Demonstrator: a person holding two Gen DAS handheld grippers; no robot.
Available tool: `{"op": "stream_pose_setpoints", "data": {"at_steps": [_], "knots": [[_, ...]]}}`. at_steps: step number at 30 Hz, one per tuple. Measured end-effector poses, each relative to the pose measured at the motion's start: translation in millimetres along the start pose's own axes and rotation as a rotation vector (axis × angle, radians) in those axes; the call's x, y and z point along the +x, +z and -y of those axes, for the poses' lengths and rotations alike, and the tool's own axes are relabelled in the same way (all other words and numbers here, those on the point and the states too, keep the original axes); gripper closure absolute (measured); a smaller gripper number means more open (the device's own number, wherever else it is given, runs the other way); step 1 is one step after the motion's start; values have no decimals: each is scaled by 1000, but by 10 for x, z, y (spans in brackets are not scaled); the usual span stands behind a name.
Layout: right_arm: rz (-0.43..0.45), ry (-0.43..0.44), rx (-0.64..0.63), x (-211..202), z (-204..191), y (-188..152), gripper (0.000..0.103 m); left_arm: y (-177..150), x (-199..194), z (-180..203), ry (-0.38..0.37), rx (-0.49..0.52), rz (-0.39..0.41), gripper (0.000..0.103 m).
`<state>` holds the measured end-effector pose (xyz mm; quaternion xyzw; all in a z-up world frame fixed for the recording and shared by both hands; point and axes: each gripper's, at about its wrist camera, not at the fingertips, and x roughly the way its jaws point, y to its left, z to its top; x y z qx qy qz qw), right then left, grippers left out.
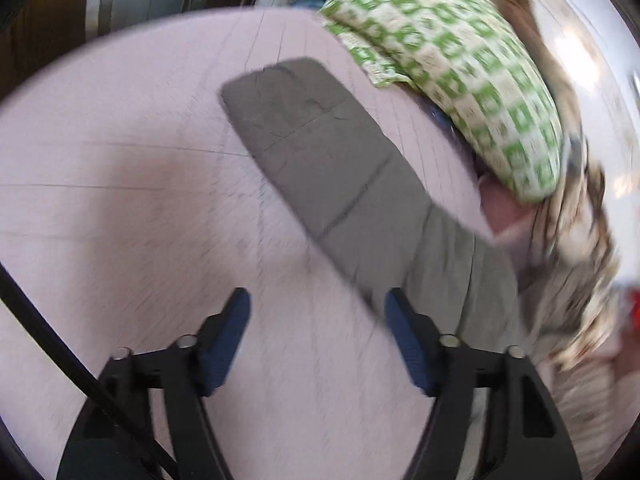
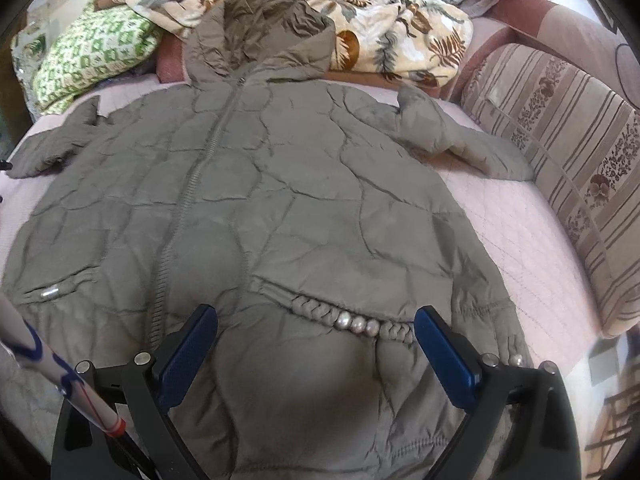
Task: Fold large clothes
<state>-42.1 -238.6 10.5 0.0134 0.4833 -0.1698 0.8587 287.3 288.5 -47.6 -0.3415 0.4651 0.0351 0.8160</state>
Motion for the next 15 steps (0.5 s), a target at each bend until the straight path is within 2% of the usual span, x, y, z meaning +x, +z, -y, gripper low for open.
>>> {"op": "stream_pose_setpoints", "data": {"at_steps": [2, 5, 8, 11, 12, 13, 14, 15], "knots": [[-10, -13, 9, 75, 16, 40, 2, 153, 227, -49, -55, -65, -8, 42], [-2, -36, 15, 141, 36, 109, 2, 391, 416, -67, -110, -118, 27, 42], [4, -76, 12, 208, 51, 175, 2, 604, 547, -70, -146, -171, 51, 34], [3, -96, 8, 255, 66, 225, 3, 716, 617, 36, -87, -131, 66, 33], [12, -100, 9, 260, 75, 229, 3, 732, 629, 139, -23, -85, 67, 41], [16, -100, 9, 260, 76, 225, 3, 729, 620, 190, 35, -55, 70, 66], [19, -97, 9, 270, 82, 218, 3, 730, 627, 274, 97, -8, 64, 78], [18, -90, 8, 286, 89, 207, 3, 726, 620, 349, 113, 25, 47, 88]]}}
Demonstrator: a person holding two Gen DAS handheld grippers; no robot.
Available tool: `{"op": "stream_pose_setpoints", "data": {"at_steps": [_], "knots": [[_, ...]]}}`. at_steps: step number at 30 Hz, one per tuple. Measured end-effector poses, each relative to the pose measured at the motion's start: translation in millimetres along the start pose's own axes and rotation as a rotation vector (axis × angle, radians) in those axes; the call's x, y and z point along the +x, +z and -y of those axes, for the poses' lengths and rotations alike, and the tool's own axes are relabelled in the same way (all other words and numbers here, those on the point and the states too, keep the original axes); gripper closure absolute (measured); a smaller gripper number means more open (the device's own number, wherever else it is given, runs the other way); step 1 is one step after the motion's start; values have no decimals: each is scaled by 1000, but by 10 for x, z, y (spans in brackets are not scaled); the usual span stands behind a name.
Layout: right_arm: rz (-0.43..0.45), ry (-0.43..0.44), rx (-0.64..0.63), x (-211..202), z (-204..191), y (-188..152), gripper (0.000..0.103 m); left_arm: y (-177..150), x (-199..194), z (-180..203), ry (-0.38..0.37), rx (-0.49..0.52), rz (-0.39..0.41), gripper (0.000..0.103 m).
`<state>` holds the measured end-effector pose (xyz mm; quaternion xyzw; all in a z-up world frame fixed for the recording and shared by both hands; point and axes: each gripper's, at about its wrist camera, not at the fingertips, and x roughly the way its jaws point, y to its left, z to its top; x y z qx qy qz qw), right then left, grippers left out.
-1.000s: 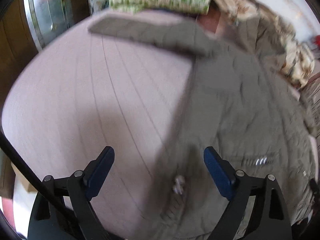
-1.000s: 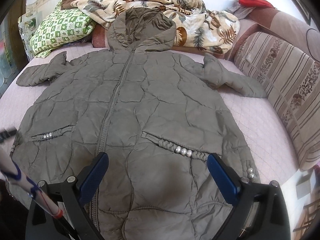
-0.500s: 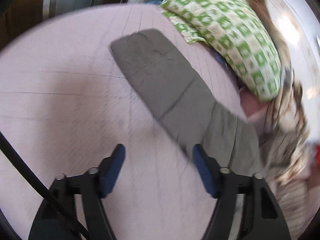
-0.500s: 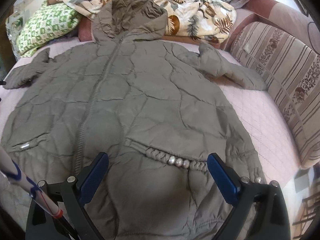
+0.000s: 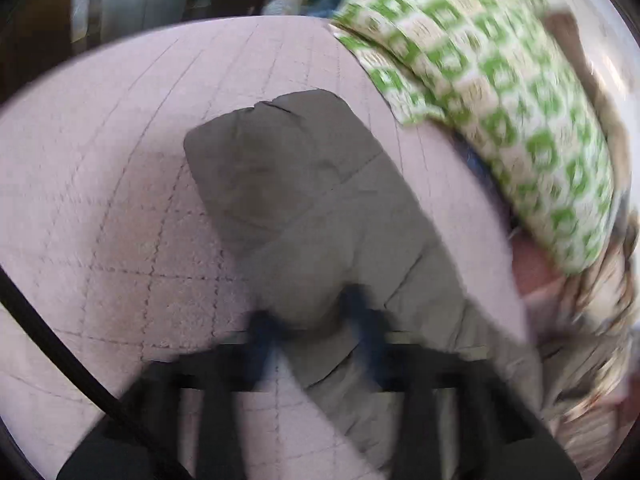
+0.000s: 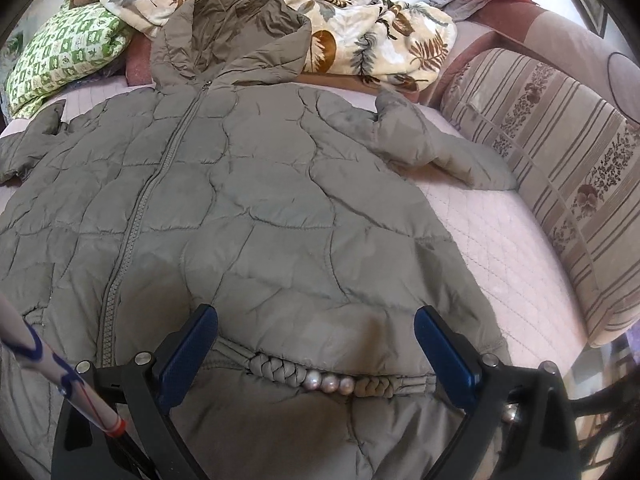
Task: Fold large clothes
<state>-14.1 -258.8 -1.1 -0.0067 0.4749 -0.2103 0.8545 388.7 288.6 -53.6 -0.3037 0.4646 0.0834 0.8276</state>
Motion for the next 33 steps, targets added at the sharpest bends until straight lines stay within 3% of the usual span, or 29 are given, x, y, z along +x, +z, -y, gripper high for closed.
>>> {"op": "stream_pose_setpoints", "data": {"at_steps": [5, 10, 13, 17, 20, 22, 24, 25, 26, 28, 33], "knots": [[15, 39, 6, -35, 46, -51, 5, -99, -462, 450, -34, 119, 52, 94], [58, 69, 63, -158, 205, -88, 5, -491, -1105, 1344, -200, 313, 80, 96], [78, 79, 105, -233, 351, -121, 5, -1022, -1439, 2007, -343, 452, 56, 96], [90, 84, 166, -295, 591, -200, 5, -1881, -1580, 2755, -491, 609, -39, 96], [87, 91, 215, -311, 790, -248, 5, -2566, -1547, 3203, -546, 717, -119, 95], [84, 93, 252, -321, 931, -277, 5, -2977, -1441, 3415, -535, 762, -174, 93], [84, 100, 285, -336, 1055, -305, 5, -3263, -1340, 3519, -487, 780, -188, 92], [83, 102, 298, -340, 1102, -315, 5, -3351, -1325, 3511, -467, 792, -180, 86], [82, 105, 310, -345, 1149, -325, 5, -3461, -1334, 3515, -431, 821, -151, 82], [82, 116, 330, -356, 1228, -344, 5, -3571, -1426, 3466, -400, 846, -106, 63], [84, 151, 338, -413, 1229, -317, 4, -3607, -1947, 2956, -333, 864, 24, 38]]}}
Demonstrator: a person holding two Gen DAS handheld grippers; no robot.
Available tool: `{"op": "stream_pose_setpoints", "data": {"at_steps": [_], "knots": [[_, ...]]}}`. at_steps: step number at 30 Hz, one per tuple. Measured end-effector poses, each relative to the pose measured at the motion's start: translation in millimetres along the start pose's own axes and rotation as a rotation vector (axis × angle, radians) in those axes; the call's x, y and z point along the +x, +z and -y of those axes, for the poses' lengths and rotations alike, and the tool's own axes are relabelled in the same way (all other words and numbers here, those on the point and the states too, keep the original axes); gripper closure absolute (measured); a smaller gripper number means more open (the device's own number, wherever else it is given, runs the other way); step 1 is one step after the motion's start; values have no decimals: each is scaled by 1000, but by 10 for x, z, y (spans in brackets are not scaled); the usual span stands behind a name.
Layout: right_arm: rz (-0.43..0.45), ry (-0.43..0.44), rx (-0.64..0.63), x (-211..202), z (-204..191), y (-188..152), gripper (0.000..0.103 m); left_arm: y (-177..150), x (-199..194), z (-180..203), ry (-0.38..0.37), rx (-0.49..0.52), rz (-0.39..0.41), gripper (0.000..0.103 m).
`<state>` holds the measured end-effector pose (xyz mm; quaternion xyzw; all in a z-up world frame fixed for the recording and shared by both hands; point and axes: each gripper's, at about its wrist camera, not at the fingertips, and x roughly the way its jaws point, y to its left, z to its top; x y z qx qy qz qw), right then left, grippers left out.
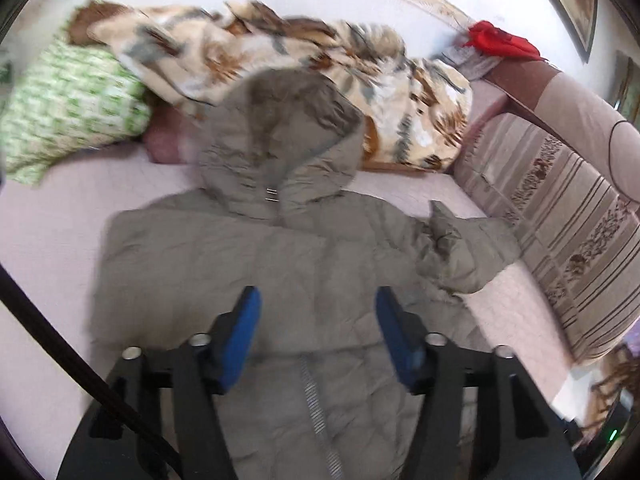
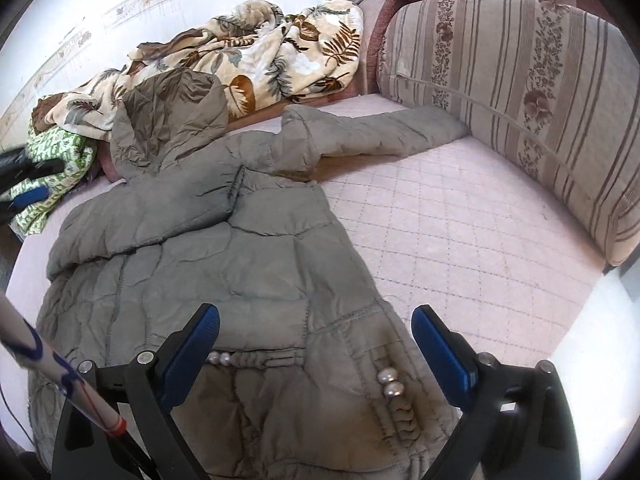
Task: Fold large clothes
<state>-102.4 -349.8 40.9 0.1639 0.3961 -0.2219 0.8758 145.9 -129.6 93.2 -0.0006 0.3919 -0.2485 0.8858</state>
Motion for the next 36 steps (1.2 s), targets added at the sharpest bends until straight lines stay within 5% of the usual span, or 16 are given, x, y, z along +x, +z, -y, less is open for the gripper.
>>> {"op": "stream_pose_setpoints", "data": {"at_steps": [10, 16, 22, 24, 26, 28, 32, 36], "knots": [[40, 127, -97, -26, -534, 282, 4, -917, -775, -1089, 387, -209, 22, 33], [3, 152, -152, 580, -919, 656, 4, -1355, -730, -1396, 366, -332, -45, 33], [-137, 61, -91, 1630, -943, 988, 5, -1466, -670, -1159, 386, -228, -6, 33], [-204, 84, -60, 1894, -936, 1047, 17, -1467, -652, -1067, 388, -194, 15, 33], [-244, 146, -65, 1957, -972, 1122, 67, -1431, -603, -993, 399, -171, 25, 32], [-226, 138, -102, 1912, -1050, 1271, 80, -1430, -568, -958, 410, -154, 28, 32], [-150, 103, -138, 1847, -1100, 1567, 86, -1422, -492, -923, 399, -155, 8, 32], [-188, -14, -157, 2140, -1090, 1554, 87, -1421, -472, -838, 398, -138, 6, 32]]}}
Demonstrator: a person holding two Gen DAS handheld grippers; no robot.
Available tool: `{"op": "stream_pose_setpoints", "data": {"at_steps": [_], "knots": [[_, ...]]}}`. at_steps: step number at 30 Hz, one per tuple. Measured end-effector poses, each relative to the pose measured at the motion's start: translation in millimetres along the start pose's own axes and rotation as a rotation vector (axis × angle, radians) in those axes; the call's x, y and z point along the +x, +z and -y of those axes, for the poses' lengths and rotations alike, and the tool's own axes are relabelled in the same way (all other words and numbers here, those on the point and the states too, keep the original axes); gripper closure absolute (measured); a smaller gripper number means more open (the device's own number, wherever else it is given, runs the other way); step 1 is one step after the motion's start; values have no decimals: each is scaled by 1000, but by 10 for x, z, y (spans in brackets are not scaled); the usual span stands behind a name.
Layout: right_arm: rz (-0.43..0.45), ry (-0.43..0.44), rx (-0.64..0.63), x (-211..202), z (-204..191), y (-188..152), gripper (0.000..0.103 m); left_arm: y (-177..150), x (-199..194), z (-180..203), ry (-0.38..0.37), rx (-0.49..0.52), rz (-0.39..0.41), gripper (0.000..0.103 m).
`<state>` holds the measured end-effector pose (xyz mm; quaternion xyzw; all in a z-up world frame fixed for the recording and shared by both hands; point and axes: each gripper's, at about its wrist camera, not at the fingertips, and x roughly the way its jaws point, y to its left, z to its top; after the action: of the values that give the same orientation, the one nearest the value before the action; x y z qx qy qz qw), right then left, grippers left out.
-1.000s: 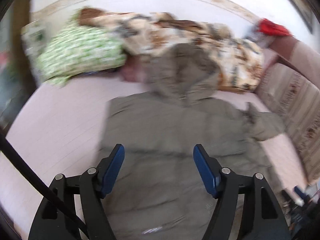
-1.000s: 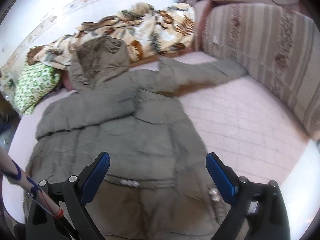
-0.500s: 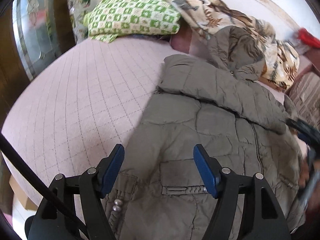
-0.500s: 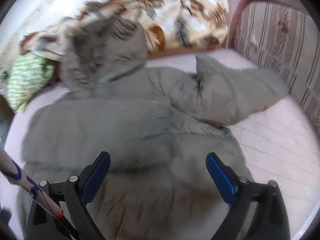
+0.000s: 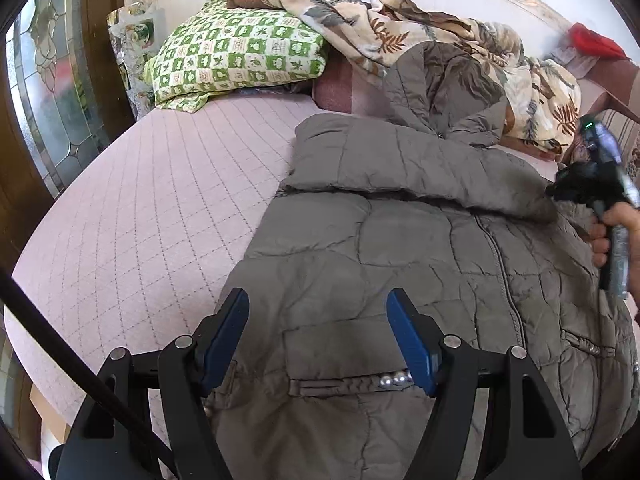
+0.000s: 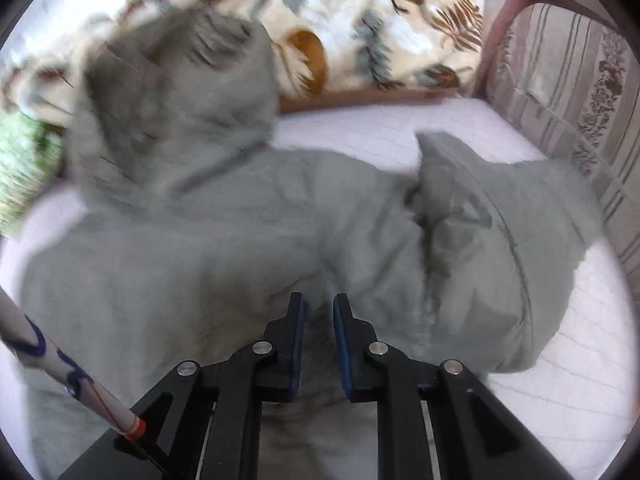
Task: Fold large clothes
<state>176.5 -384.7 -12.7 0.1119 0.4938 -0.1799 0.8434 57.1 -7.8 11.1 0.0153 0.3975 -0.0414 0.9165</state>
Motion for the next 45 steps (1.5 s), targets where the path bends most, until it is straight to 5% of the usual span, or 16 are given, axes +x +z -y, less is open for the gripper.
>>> {"op": "stream_pose_setpoints", "data": {"at_steps": [2, 6, 8, 11, 15, 17, 20, 27, 34, 45], "knots": [[-46, -33, -44, 143, -16, -65, 87, -5, -8, 43, 1, 8, -3, 32], [64, 0, -63, -360, 34, -123, 72, 1, -91, 149, -6, 42, -12, 32], [134, 5, -80, -664, 92, -209, 42, 6, -204, 210, -7, 51, 9, 33], [217, -17, -107, -1036, 289, -451, 13, -4, -349, 289, -17, 58, 27, 32], [146, -12, -82, -1090, 819, -773, 15, -71, -463, 411, -43, 65, 20, 30], [106, -29, -28, -1022, 1209, -916, 35, -122, -468, 495, -49, 77, 0, 29], [54, -8, 118, -867, 1821, -1019, 45, -159, -433, 617, -70, 94, -39, 29], [33, -18, 395, -422, 2849, -1062, 46, -117, -365, 874, -93, 111, -61, 29], [80, -14, 488, -115, 3216, -721, 46, -70, -248, 1146, -100, 163, -84, 29], [192, 213, 806, 205, 4119, -373, 47, 37, -167, 1172, -30, 157, -70, 29]]}}
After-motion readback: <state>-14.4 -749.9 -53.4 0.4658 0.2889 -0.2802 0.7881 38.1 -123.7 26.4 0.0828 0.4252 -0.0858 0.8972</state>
